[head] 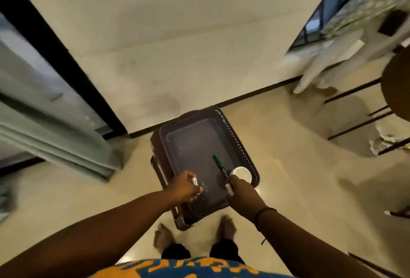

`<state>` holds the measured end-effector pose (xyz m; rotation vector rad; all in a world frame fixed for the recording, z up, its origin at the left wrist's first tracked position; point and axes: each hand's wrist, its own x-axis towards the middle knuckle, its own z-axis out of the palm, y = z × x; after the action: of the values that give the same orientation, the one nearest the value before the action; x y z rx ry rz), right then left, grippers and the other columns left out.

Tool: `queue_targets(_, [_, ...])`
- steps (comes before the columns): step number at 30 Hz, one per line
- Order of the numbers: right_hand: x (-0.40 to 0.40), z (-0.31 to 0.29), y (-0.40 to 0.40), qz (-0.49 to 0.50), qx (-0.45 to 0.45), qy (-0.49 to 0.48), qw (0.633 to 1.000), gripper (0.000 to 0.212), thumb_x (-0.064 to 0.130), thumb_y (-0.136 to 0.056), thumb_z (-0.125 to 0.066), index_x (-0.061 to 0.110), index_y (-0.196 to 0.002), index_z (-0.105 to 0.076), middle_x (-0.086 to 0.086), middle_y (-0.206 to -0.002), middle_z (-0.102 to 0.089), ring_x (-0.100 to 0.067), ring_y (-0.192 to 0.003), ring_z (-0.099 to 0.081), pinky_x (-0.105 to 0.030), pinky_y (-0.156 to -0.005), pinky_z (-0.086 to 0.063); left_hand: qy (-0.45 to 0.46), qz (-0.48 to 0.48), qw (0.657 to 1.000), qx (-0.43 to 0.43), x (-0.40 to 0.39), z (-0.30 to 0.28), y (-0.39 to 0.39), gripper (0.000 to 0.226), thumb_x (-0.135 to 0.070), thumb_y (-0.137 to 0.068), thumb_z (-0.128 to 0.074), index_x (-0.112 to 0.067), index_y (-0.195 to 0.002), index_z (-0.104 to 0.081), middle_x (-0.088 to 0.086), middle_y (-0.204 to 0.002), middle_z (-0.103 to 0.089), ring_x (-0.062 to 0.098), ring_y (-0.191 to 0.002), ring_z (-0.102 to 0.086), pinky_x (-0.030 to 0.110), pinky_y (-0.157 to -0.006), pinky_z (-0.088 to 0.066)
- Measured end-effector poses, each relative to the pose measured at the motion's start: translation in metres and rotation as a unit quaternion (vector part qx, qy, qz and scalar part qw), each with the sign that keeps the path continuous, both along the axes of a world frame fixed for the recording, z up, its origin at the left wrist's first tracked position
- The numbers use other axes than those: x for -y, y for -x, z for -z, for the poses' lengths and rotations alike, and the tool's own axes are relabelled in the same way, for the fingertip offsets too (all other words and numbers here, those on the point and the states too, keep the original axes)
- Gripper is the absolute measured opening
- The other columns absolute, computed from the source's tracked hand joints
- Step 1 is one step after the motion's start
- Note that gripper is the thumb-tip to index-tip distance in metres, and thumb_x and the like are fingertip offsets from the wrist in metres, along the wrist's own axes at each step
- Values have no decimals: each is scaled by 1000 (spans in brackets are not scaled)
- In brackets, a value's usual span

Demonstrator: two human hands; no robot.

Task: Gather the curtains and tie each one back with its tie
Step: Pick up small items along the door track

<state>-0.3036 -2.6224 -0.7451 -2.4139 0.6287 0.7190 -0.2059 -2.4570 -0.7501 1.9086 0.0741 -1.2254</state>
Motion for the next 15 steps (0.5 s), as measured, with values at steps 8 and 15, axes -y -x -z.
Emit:
queue_targets(8, [39,35,-17,-90,-3,-69,994,33,8,-89,-53,11,-121,-48,-13,-114,-62,-30,-107,-57,-29,-83,-42,-59,-136,989,-13,57,36,26,33,-11,-80,-71,-18,-104,-51,7,-85,-63,19,-69,-63,33,-70,-56])
queue_targets(15, [59,54,-28,-119,-1,-104,987,25,14,-90,-56,13,-114,-51,-9,-105,-63,-27,-98,-60,-33,-84,-47,-100,-76,992,25,81,56,40,49,-19,-78,-74,-17,-121,-50,3,-113,-62,20,-103,-59,27,-84,-46])
